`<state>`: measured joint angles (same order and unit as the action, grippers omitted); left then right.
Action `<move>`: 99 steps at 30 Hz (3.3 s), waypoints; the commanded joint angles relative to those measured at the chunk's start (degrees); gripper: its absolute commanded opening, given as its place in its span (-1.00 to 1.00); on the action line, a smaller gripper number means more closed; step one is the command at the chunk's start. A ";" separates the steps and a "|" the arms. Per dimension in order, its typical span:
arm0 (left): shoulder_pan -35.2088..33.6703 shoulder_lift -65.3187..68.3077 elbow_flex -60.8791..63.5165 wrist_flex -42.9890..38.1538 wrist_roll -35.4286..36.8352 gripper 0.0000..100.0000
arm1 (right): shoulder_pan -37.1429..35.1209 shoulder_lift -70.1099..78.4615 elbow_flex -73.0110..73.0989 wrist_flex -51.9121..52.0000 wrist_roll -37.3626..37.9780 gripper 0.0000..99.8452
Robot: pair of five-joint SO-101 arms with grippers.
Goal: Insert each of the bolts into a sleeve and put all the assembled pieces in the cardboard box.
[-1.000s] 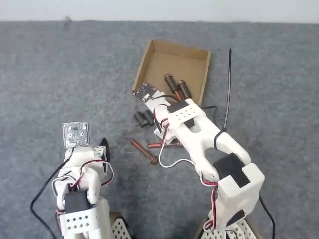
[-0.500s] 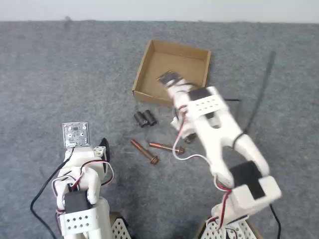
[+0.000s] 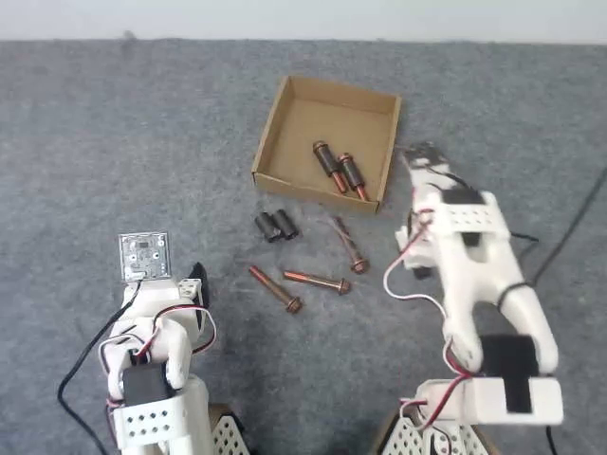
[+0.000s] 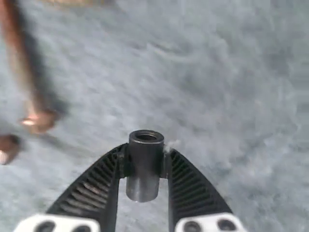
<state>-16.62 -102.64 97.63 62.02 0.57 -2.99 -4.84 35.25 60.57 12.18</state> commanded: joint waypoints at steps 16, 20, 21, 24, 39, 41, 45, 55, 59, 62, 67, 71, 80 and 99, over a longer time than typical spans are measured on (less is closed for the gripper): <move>-0.18 -0.53 -2.42 -6.51 -11.34 -0.67 | 16.22 -10.15 14.86 -10.51 -3.52 -0.99; 3.96 -0.18 -5.32 -5.01 -12.13 -0.67 | 16.13 -8.75 14.77 -10.51 -3.25 -0.99; 4.48 0.53 -7.08 -3.87 -12.13 -0.67 | 16.22 -8.57 14.77 -10.51 -3.25 -0.99; 5.80 4.84 -12.79 -1.23 -12.31 -0.66 | 16.31 -8.48 14.77 -10.51 -3.16 -0.99; 21.27 40.53 -32.48 2.81 -12.04 -0.66 | 20.70 -8.40 14.86 -13.85 -0.79 -0.99; 24.53 46.07 -35.12 3.52 -12.04 -0.66 | 20.70 -8.40 14.86 -13.85 -0.79 -0.99; 30.15 54.59 -37.67 3.08 -11.96 -0.67 | 20.62 -8.40 14.86 -13.85 -0.79 -0.99; 36.92 69.36 -47.60 2.99 -11.96 -0.67 | 20.62 -8.40 14.86 -13.85 -0.79 -0.99; 37.63 77.63 -54.20 2.99 -11.43 -0.67 | 20.62 -8.40 14.86 -13.85 -0.79 -0.99; 38.77 85.10 -58.24 1.49 -7.91 -0.67 | 20.62 -8.40 14.86 -13.85 -0.70 -0.99; 40.97 98.46 -61.32 -7.74 -6.42 -0.67 | 20.53 -8.40 14.95 -13.85 -0.70 -0.99; 43.08 106.37 -64.04 -10.46 -6.42 -0.67 | 20.53 -8.40 14.95 -13.85 -0.70 -0.99; 45.19 111.91 -71.08 -9.23 -6.42 -0.67 | 20.53 -8.40 14.95 -13.85 -0.70 -0.99; 48.35 115.87 -76.09 -14.24 -6.77 -0.66 | 20.70 -8.40 14.95 -13.85 -0.70 -0.99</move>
<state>31.56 12.44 26.15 48.40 -6.64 16.97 -12.84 50.46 47.47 10.77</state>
